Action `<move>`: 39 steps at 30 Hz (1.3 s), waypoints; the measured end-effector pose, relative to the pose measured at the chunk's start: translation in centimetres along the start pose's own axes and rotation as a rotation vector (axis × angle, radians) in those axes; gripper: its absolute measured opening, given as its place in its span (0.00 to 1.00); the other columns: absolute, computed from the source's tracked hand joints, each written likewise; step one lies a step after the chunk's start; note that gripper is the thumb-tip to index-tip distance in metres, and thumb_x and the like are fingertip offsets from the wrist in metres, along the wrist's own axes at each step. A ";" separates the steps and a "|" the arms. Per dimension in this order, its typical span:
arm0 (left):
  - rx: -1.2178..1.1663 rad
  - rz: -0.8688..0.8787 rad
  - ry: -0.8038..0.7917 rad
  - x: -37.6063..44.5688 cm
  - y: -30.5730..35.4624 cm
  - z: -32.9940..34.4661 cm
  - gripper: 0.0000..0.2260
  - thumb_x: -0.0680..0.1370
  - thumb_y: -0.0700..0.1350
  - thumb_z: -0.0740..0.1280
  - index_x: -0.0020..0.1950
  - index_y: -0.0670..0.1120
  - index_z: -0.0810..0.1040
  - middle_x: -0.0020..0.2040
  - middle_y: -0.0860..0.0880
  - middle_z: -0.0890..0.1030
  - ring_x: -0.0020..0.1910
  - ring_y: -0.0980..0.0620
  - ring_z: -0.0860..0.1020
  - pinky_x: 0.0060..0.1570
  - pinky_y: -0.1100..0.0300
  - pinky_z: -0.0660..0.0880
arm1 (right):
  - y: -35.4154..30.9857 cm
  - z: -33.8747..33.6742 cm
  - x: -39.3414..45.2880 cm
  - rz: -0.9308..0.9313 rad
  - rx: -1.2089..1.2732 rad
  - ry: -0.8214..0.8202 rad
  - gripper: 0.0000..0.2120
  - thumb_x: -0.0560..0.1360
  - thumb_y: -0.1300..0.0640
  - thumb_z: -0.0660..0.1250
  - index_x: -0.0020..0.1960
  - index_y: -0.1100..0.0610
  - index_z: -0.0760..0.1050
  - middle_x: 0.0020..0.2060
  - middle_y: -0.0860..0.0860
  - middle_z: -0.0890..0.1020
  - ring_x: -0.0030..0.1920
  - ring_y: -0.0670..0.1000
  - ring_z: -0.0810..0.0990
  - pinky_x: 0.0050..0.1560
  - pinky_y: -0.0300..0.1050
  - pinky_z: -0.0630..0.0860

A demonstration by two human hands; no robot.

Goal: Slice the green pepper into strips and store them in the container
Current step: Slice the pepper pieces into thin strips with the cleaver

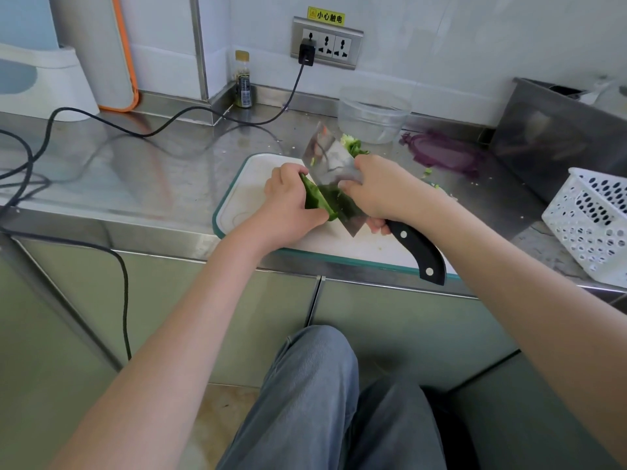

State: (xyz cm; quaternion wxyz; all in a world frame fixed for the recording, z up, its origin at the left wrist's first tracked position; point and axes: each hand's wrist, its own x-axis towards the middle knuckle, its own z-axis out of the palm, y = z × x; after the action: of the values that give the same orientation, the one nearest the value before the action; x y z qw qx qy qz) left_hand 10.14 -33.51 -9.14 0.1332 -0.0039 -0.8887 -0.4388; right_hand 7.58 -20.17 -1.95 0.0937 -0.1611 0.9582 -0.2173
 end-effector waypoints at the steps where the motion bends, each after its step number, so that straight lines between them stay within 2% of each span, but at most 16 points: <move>1: 0.006 0.006 -0.004 0.0 0.0 0.0 0.28 0.73 0.42 0.69 0.68 0.42 0.59 0.57 0.49 0.59 0.63 0.48 0.61 0.57 0.61 0.60 | 0.0 0.0 0.0 -0.002 -0.031 -0.008 0.07 0.82 0.57 0.54 0.46 0.55 0.60 0.24 0.59 0.73 0.09 0.47 0.65 0.16 0.33 0.64; 3: 0.017 0.021 -0.014 0.0 0.0 -0.1 0.28 0.73 0.42 0.68 0.68 0.41 0.58 0.57 0.49 0.59 0.63 0.48 0.61 0.58 0.62 0.60 | 0.1 0.0 0.4 0.002 -0.090 -0.018 0.09 0.82 0.57 0.54 0.43 0.55 0.61 0.25 0.58 0.74 0.11 0.48 0.67 0.19 0.36 0.66; 7: 0.010 0.030 -0.034 -0.1 0.1 -0.1 0.27 0.73 0.42 0.68 0.68 0.41 0.58 0.57 0.49 0.58 0.63 0.48 0.61 0.61 0.61 0.61 | -0.1 0.3 0.7 0.000 -0.123 -0.035 0.04 0.81 0.59 0.55 0.52 0.59 0.61 0.19 0.56 0.74 0.15 0.52 0.69 0.20 0.38 0.68; 8: 0.004 0.026 -0.035 -0.1 0.1 -0.1 0.27 0.73 0.42 0.68 0.68 0.41 0.58 0.57 0.49 0.58 0.63 0.49 0.61 0.61 0.61 0.60 | -0.4 0.4 0.7 0.004 -0.122 -0.034 0.03 0.81 0.59 0.55 0.54 0.59 0.62 0.22 0.57 0.74 0.16 0.52 0.69 0.19 0.38 0.67; 11: -0.005 0.019 -0.022 -0.1 0.2 0.0 0.28 0.73 0.42 0.68 0.68 0.41 0.58 0.57 0.50 0.58 0.62 0.51 0.60 0.59 0.63 0.59 | -0.9 0.8 0.5 0.000 -0.190 -0.039 0.12 0.81 0.58 0.55 0.63 0.60 0.65 0.30 0.59 0.75 0.18 0.51 0.70 0.17 0.39 0.69; 13: -0.003 0.019 -0.019 -0.1 0.1 0.0 0.28 0.73 0.42 0.68 0.68 0.41 0.58 0.57 0.50 0.58 0.62 0.51 0.60 0.59 0.63 0.59 | -1.0 1.1 0.6 0.001 -0.227 -0.033 0.14 0.81 0.59 0.55 0.66 0.61 0.64 0.32 0.60 0.76 0.21 0.53 0.72 0.21 0.43 0.72; 17: -0.010 0.012 -0.020 -0.2 0.1 0.0 0.28 0.73 0.41 0.67 0.68 0.42 0.57 0.57 0.50 0.58 0.63 0.49 0.62 0.59 0.62 0.61 | -1.2 1.4 1.3 0.026 -0.299 -0.042 0.12 0.79 0.65 0.56 0.62 0.63 0.65 0.34 0.60 0.74 0.24 0.54 0.73 0.23 0.46 0.72; 20: -0.019 0.012 -0.015 -0.2 0.1 0.1 0.28 0.73 0.41 0.67 0.68 0.41 0.57 0.58 0.50 0.58 0.63 0.47 0.63 0.58 0.62 0.61 | -1.8 1.3 2.0 -0.001 -0.319 -0.029 0.08 0.79 0.66 0.57 0.57 0.64 0.67 0.32 0.57 0.73 0.24 0.52 0.70 0.20 0.41 0.68; 22: -0.028 0.010 -0.006 -0.3 0.1 0.1 0.27 0.73 0.41 0.67 0.67 0.40 0.58 0.58 0.50 0.58 0.63 0.48 0.63 0.57 0.62 0.62 | -2.3 1.3 2.5 -0.081 -0.308 0.054 0.05 0.78 0.65 0.56 0.53 0.61 0.68 0.32 0.54 0.71 0.26 0.48 0.69 0.18 0.36 0.66; 24: -0.048 0.004 0.012 -0.4 0.2 0.2 0.26 0.72 0.41 0.67 0.65 0.40 0.59 0.57 0.50 0.59 0.63 0.48 0.63 0.58 0.62 0.63 | -2.8 1.6 3.0 -0.120 -0.337 0.088 0.08 0.78 0.65 0.56 0.57 0.62 0.69 0.37 0.55 0.76 0.30 0.49 0.71 0.19 0.37 0.64; 27: -0.086 -0.018 0.062 -0.4 0.2 0.2 0.26 0.72 0.40 0.68 0.65 0.40 0.60 0.57 0.49 0.59 0.62 0.48 0.63 0.59 0.60 0.64 | -3.2 2.1 3.4 -0.117 -0.323 0.129 0.14 0.79 0.64 0.57 0.63 0.65 0.66 0.52 0.59 0.78 0.41 0.54 0.73 0.26 0.38 0.62; 29: -0.128 -0.042 0.091 -0.5 0.3 -0.1 0.27 0.72 0.40 0.69 0.65 0.41 0.59 0.57 0.49 0.59 0.60 0.49 0.64 0.57 0.62 0.64 | -2.6 2.0 3.6 -0.098 -0.258 0.111 0.13 0.78 0.64 0.57 0.62 0.66 0.68 0.50 0.59 0.79 0.38 0.52 0.73 0.26 0.39 0.64; 31: -0.146 -0.048 0.087 -0.6 0.5 -0.4 0.26 0.72 0.40 0.69 0.65 0.42 0.59 0.56 0.49 0.60 0.58 0.50 0.65 0.57 0.62 0.64 | -1.6 1.3 3.6 -0.041 -0.120 0.071 0.13 0.79 0.62 0.56 0.61 0.66 0.71 0.39 0.56 0.77 0.29 0.50 0.72 0.24 0.38 0.65; 33: -0.149 -0.050 0.068 -0.6 0.4 -0.6 0.25 0.72 0.40 0.69 0.65 0.43 0.60 0.56 0.49 0.61 0.58 0.48 0.66 0.58 0.59 0.65 | -0.7 0.5 3.0 0.014 -0.052 -0.002 0.15 0.80 0.59 0.56 0.61 0.67 0.71 0.31 0.53 0.74 0.26 0.49 0.72 0.23 0.40 0.68; 37: -0.129 -0.052 0.052 -0.5 0.4 -0.5 0.25 0.72 0.41 0.70 0.64 0.44 0.60 0.56 0.48 0.61 0.59 0.47 0.65 0.59 0.57 0.66 | 0.6 -0.7 1.4 0.051 -0.102 -0.052 0.17 0.81 0.54 0.58 0.63 0.66 0.71 0.29 0.52 0.73 0.24 0.48 0.73 0.19 0.37 0.70; 39: -0.120 -0.052 0.048 -0.5 0.4 -0.5 0.25 0.72 0.40 0.69 0.64 0.44 0.60 0.56 0.49 0.61 0.58 0.47 0.66 0.59 0.57 0.67 | 1.6 -1.4 1.7 0.064 -0.144 -0.014 0.14 0.80 0.57 0.59 0.60 0.65 0.72 0.29 0.53 0.74 0.25 0.50 0.74 0.21 0.38 0.70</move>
State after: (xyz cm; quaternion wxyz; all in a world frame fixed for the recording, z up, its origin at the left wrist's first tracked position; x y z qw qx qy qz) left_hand 10.79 -33.63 -8.67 0.1427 0.0216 -0.8570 -0.4947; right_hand 5.20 -18.82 -1.63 0.0955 -0.1382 0.9752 -0.1438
